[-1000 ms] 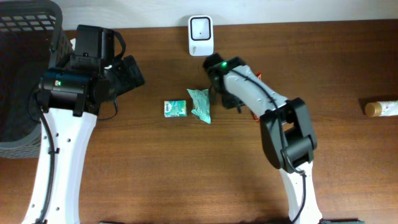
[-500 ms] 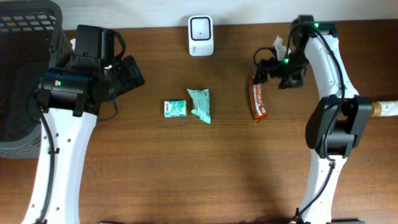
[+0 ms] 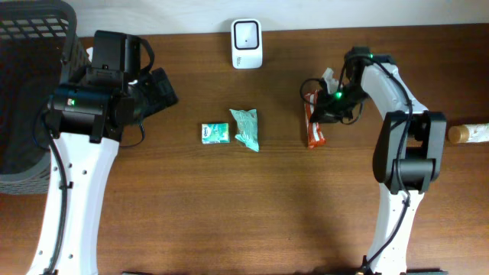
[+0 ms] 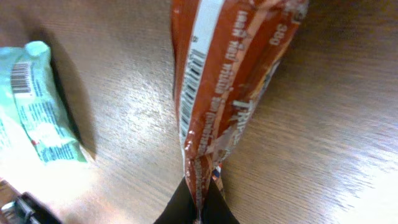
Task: Scan the item barcode
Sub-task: 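Grasp the red snack bar with the right gripper, then raise the red snack bar in front of the scanner box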
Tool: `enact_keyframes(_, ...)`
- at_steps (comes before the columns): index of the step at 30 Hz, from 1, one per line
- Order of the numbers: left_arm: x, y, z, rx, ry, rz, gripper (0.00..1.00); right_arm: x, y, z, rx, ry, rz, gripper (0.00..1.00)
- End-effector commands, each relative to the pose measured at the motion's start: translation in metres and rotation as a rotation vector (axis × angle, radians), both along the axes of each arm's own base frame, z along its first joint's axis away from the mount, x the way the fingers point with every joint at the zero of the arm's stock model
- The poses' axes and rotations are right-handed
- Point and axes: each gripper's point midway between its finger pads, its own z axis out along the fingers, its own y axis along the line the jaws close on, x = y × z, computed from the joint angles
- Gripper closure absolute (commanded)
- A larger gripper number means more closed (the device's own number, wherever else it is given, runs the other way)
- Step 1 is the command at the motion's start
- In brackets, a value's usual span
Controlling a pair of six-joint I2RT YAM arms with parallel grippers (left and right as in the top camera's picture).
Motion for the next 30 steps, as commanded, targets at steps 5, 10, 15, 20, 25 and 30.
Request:
enact_keyframes(5,0.000,0.001,0.002,0.009,-0.005,-0.012,0.01,0.021,-0.045,0.053,-0.895,-0.123,-0.205,0.96)
enact_keyframes(10,0.000,0.001,0.002,0.009,-0.005,-0.012,0.01,0.001,-0.038,0.040,-1.309,-0.240,-0.229,0.96)
enact_keyframes(15,0.000,0.001,0.002,0.009,-0.005,-0.012,0.01,-0.016,0.026,-0.009,-1.114,-0.187,-0.143,0.85)
enact_keyframes(20,0.000,0.001,0.002,0.009,-0.006,-0.012,0.01,-0.014,0.098,-0.007,-0.874,-0.209,-0.016,0.30)
enact_keyframes(25,0.000,0.001,0.002,0.009,-0.005,-0.012,0.01,0.024,0.074,0.087,-0.787,-0.267,-0.070,0.07)
enact_keyframes(30,0.000,0.001,0.002,0.009,-0.005,-0.012,0.01,0.018,0.026,0.075,-0.378,-0.088,0.131,0.07)
